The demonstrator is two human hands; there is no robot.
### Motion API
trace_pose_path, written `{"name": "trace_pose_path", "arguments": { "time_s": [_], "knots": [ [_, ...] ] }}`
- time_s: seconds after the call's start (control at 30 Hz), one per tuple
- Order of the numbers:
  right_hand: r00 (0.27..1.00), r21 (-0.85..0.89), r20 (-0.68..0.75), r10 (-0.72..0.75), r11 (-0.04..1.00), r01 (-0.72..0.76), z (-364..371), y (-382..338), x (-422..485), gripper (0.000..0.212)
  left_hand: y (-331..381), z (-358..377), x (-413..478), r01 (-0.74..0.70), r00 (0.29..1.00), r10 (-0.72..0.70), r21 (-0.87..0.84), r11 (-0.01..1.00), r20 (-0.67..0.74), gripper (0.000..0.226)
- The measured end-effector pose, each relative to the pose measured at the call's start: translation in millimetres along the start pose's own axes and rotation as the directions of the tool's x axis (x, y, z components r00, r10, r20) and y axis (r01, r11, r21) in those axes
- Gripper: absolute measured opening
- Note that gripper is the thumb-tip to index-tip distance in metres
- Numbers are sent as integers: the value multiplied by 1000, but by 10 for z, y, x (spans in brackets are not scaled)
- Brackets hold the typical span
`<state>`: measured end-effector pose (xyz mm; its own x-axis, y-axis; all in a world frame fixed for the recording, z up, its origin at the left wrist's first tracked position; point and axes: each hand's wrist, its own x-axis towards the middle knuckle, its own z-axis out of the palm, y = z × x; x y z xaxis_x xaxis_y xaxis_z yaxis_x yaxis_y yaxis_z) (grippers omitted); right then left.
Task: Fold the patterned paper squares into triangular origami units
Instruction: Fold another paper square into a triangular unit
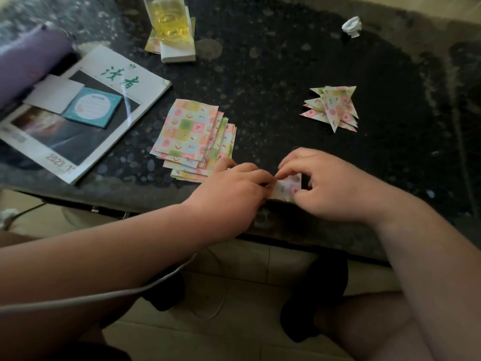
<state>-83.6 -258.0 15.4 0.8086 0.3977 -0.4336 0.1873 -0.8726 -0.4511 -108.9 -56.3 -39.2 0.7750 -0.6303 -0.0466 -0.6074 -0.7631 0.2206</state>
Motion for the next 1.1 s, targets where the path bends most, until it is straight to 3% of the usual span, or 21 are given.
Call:
{"name": "trace_pose_path", "arguments": {
  "time_s": [0.13, 0.3, 0.43, 0.53, 0.6, 0.67, 0.77, 0.97, 1.1],
  "knots": [
    [995, 106, 93, -32, 994, 22, 51, 94, 8, 26, -46, -18, 56, 10, 1000, -10, -31, 999, -3, 28],
    [995, 214, -100, -30, 975, 51, 245, 175, 73, 4, -55, -39, 50, 6, 999, -9, -82, 997, -33, 31],
    [992, 302, -128, 19, 953, 21, 287, 199, 113, 10, -64, -76, 44, 16, 999, -14, -75, 997, 32, 32],
    [991, 327, -121, 61, 945, -18, 270, 181, 125, 12, -77, -178, 38, 157, 986, -144, -192, 969, 79, 26],
    [989, 299, -110, 97, 952, -60, 277, 151, 140, 14, -90, -228, 38, 294, 955, -287, -309, 905, 69, 15],
    [985, 270, -113, 129, 958, -94, 286, 123, 153, 16, -79, -246, 45, 405, 914, -377, -350, 844, 148, 10],
    [975, 251, -157, 158, 961, -115, 298, 105, 174, 15, -24, -220, 49, 477, 878, -409, -366, 799, 250, 14],
    [958, 253, -206, 199, 957, -144, 337, 96, 195, 15, 9, -249, 41, 509, 861, -449, -428, 747, 240, 19],
    [950, 238, -239, 203, 960, -145, 355, 104, 194, 14, 14, -238, 49, 542, 839, -444, -427, 724, 313, 18]
  ]
}}
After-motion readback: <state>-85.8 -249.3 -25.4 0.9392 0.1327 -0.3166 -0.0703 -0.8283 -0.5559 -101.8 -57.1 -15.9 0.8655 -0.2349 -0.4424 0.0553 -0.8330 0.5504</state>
